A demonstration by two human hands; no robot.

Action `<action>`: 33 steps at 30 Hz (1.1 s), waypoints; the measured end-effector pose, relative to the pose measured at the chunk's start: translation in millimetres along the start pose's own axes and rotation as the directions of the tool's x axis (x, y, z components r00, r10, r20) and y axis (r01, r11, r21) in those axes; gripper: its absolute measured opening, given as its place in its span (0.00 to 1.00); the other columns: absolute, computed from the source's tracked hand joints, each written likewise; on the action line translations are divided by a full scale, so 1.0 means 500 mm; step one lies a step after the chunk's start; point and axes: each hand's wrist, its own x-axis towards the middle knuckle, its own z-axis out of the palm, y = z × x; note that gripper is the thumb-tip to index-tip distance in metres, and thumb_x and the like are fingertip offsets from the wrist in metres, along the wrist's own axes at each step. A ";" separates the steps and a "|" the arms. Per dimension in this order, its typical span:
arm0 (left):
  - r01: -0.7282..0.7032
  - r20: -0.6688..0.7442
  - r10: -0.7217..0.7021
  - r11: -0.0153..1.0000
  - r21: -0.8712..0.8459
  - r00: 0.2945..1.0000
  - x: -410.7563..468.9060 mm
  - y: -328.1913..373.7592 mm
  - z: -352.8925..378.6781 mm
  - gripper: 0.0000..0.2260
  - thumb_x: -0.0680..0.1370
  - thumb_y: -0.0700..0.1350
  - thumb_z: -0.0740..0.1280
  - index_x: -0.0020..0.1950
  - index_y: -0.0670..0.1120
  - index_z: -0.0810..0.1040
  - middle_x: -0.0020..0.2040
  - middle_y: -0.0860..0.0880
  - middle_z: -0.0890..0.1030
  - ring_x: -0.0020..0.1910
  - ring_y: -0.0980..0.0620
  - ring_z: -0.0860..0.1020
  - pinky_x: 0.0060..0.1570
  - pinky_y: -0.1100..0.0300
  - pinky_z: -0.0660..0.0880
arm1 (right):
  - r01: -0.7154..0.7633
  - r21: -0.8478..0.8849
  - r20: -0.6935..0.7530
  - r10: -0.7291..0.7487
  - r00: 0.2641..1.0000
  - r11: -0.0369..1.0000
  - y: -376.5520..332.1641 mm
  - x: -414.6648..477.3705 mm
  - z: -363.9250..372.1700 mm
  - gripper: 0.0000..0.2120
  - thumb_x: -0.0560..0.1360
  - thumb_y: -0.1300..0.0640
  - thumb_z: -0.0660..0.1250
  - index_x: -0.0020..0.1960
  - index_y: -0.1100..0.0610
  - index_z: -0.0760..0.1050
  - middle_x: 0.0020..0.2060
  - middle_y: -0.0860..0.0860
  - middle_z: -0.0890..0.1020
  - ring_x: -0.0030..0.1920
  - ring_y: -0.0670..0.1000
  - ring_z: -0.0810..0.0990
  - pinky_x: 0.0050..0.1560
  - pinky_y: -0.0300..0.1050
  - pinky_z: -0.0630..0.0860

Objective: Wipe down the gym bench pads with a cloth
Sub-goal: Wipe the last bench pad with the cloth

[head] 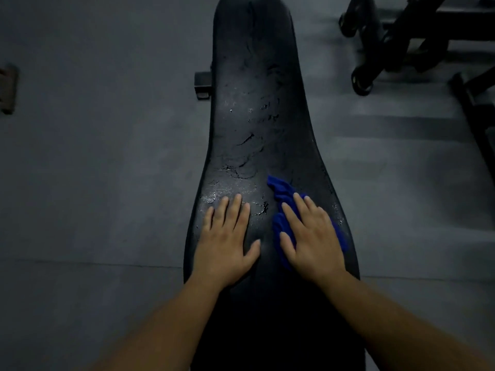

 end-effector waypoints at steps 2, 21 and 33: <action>0.009 0.017 -0.009 1.000 0.005 1.000 0.005 0.001 -0.002 0.36 0.79 0.65 0.52 0.82 0.48 0.51 0.83 0.46 0.46 0.81 0.45 0.45 0.78 0.41 0.49 | -0.002 -0.015 0.020 0.003 1.000 1.000 0.002 0.005 0.000 0.31 0.79 0.41 0.52 0.80 0.50 0.56 0.81 0.52 0.52 0.80 0.53 0.48 0.78 0.56 0.52; -0.033 0.055 0.030 0.997 0.063 0.998 0.012 -0.003 -0.005 0.37 0.77 0.63 0.57 0.81 0.44 0.58 0.82 0.42 0.52 0.80 0.39 0.53 0.76 0.38 0.52 | 0.119 -0.100 0.107 -0.109 0.988 0.988 0.026 0.029 -0.004 0.33 0.79 0.40 0.52 0.80 0.52 0.56 0.80 0.55 0.53 0.80 0.57 0.50 0.76 0.59 0.53; -0.048 0.035 0.046 0.997 0.062 0.998 0.020 -0.002 0.002 0.37 0.77 0.63 0.55 0.81 0.43 0.57 0.82 0.41 0.52 0.80 0.39 0.52 0.76 0.37 0.51 | 0.170 -0.102 0.013 -0.169 0.986 0.980 0.037 0.029 0.015 0.33 0.78 0.41 0.56 0.79 0.53 0.59 0.79 0.57 0.56 0.79 0.59 0.53 0.76 0.61 0.55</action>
